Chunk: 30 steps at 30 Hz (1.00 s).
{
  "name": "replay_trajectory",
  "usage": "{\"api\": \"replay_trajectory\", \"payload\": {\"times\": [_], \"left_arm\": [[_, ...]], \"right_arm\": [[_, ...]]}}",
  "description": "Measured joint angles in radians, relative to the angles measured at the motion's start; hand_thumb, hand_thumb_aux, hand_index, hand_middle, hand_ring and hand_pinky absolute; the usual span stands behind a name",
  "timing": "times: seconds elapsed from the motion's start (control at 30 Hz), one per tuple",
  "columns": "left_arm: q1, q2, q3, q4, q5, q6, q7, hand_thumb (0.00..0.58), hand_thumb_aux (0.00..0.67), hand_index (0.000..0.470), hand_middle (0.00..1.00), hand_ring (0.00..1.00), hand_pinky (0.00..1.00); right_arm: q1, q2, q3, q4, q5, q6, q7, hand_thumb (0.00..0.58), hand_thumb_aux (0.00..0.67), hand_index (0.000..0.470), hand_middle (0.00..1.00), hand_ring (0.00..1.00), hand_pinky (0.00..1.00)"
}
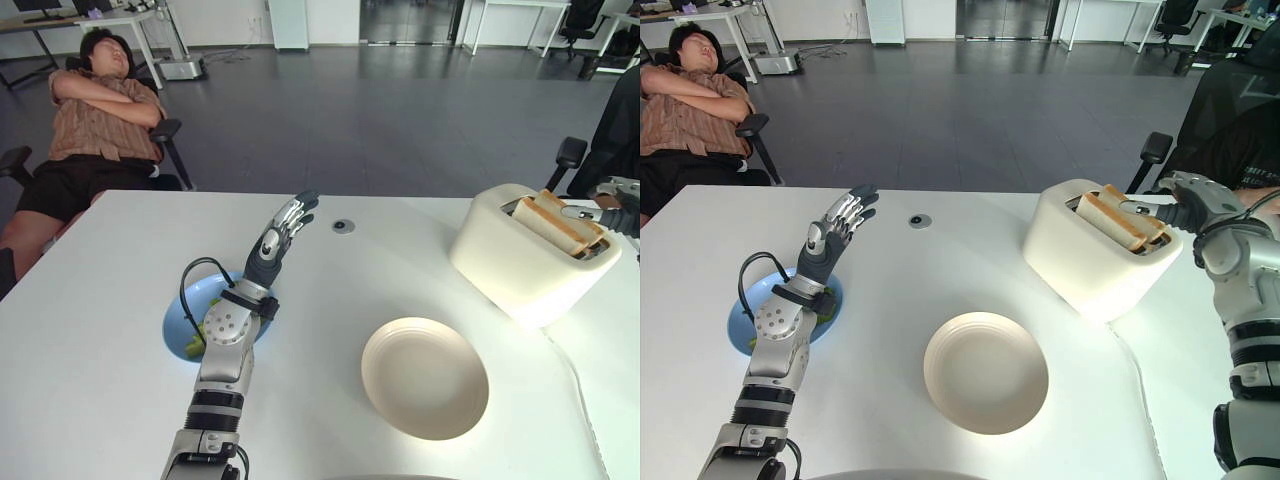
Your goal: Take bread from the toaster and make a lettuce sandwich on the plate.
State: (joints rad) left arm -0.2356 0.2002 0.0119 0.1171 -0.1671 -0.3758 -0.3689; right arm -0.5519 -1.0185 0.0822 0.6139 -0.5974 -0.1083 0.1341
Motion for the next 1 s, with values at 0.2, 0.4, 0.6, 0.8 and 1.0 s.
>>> {"api": "replay_trajectory", "payload": {"times": [0.2, 0.4, 0.6, 0.8, 1.0], "left_arm": [[0.0, 0.0, 0.0, -0.002, 0.0, 0.0, 0.0, 0.0, 0.0, 0.0, 0.0, 0.0, 0.0], [0.0, 0.0, 0.0, -0.007, 0.0, 0.0, -0.001, 0.0, 0.0, 0.0, 0.0, 0.0, 0.0], [0.001, 0.0, 0.0, -0.016, 0.0, 0.003, 0.0, 0.0, 0.0, 0.0, 0.0, 0.0, 0.0], [0.001, 0.001, 0.0, -0.02, 0.0, 0.005, 0.0, 0.0, 0.0, 0.0, 0.0, 0.0, 0.0], [0.001, 0.004, 0.001, -0.02, 0.0, 0.006, -0.001, 0.0, 0.0, 0.0, 0.0, 0.0, 0.0]], "right_arm": [[-0.055, -0.016, 0.007, 0.06, -0.036, -0.017, -0.106, 0.0, 0.0, 0.0, 0.0, 0.0, 0.0], [-0.063, -0.008, 0.041, 0.084, -0.043, -0.055, -0.116, 0.0, 0.0, 0.0, 0.0, 0.0, 0.0], [-0.067, 0.014, 0.077, 0.095, -0.049, -0.075, -0.1, 0.0, 0.0, 0.0, 0.0, 0.0, 0.0], [-0.1, 0.021, 0.106, 0.176, -0.049, -0.091, -0.091, 0.58, 0.67, 0.47, 0.0, 0.0, 0.0], [-0.121, 0.04, 0.115, 0.167, -0.026, -0.132, -0.057, 0.58, 0.67, 0.47, 0.0, 0.0, 0.0]]}}
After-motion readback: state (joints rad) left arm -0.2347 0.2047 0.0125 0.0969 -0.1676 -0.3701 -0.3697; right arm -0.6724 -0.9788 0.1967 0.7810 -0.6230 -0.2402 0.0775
